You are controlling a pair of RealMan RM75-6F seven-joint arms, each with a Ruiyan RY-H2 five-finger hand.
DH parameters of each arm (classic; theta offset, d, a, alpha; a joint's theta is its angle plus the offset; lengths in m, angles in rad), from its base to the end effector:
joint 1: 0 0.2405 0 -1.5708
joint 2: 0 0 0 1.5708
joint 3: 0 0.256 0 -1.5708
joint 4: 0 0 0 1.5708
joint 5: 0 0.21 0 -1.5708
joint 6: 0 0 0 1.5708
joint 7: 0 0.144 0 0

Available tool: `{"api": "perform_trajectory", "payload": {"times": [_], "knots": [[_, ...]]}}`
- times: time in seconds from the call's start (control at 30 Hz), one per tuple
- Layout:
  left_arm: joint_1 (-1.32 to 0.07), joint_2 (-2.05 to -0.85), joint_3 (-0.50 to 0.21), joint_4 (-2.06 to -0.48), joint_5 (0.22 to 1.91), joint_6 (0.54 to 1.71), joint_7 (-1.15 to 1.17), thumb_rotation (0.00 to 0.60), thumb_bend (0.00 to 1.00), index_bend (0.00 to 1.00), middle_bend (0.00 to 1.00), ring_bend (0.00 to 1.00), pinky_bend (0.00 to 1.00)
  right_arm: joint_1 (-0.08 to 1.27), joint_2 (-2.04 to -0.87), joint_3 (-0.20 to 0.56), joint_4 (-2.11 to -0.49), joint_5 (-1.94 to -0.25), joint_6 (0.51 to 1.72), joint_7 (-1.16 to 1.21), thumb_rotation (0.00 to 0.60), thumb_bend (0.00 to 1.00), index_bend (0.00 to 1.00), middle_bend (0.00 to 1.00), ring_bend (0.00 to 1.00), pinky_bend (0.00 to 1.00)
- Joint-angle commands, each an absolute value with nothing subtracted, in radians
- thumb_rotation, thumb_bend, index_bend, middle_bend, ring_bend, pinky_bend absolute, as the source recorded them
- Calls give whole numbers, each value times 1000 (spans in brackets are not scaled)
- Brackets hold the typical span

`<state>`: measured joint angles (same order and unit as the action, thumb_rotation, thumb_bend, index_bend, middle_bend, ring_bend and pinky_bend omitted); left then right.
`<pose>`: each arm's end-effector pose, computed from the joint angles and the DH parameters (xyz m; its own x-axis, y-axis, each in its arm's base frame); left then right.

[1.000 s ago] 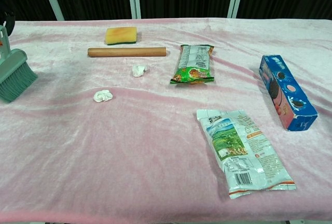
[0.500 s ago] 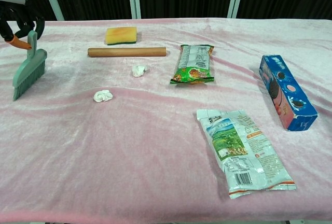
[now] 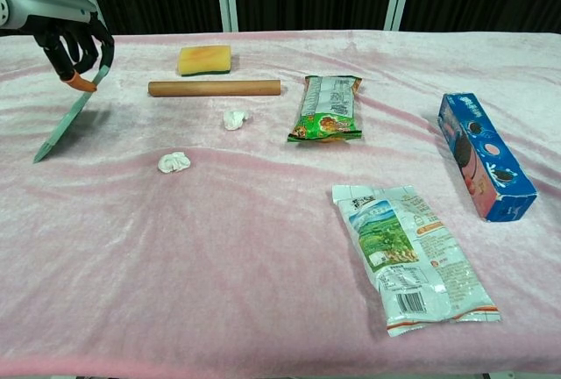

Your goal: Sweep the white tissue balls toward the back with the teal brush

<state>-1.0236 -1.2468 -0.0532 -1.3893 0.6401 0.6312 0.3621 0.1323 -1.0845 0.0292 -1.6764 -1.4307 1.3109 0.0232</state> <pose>-0.1817 0.4271 0.0725 0.5650 0.4207 0.7098 0.8209 -0.2002 -0.5348 -0.3122 -0.1878 0.1417 0.3343 -0.1806 0.9250 -0.9392 0.0180 0.3430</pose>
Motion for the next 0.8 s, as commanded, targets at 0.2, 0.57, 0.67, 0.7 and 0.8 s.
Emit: {"api": "perform_trajectory", "payload": {"times": [0.2, 0.57, 0.67, 0.7, 0.8], "knots": [[-1056, -1265, -27, -1391, 569, 632, 406, 600, 335, 532, 632, 314, 299, 133, -1083, 29, -1676, -1431, 1310, 27, 600, 201, 175, 47, 113, 156], [-1072, -1205, -20, -1466, 527, 596, 382, 600, 122, 254, 189, 56, 168, 133, -1084, 29, -1676, -1432, 1311, 24, 600, 200, 175, 47, 113, 156], [-1070, -1191, -30, -1482, 525, 597, 360, 600, 102, 245, 167, 48, 159, 132, -1084, 29, -1677, -1431, 1312, 24, 600, 200, 175, 47, 113, 156], [-1067, -1184, -38, -1491, 530, 606, 347, 600, 102, 245, 170, 48, 159, 132, -1084, 29, -1676, -1431, 1312, 24, 600, 201, 174, 47, 113, 156], [-1046, -1156, -66, -1528, 562, 643, 307, 600, 102, 245, 181, 48, 159, 133, -1083, 30, -1676, -1429, 1310, 26, 600, 201, 175, 47, 113, 156]]}}
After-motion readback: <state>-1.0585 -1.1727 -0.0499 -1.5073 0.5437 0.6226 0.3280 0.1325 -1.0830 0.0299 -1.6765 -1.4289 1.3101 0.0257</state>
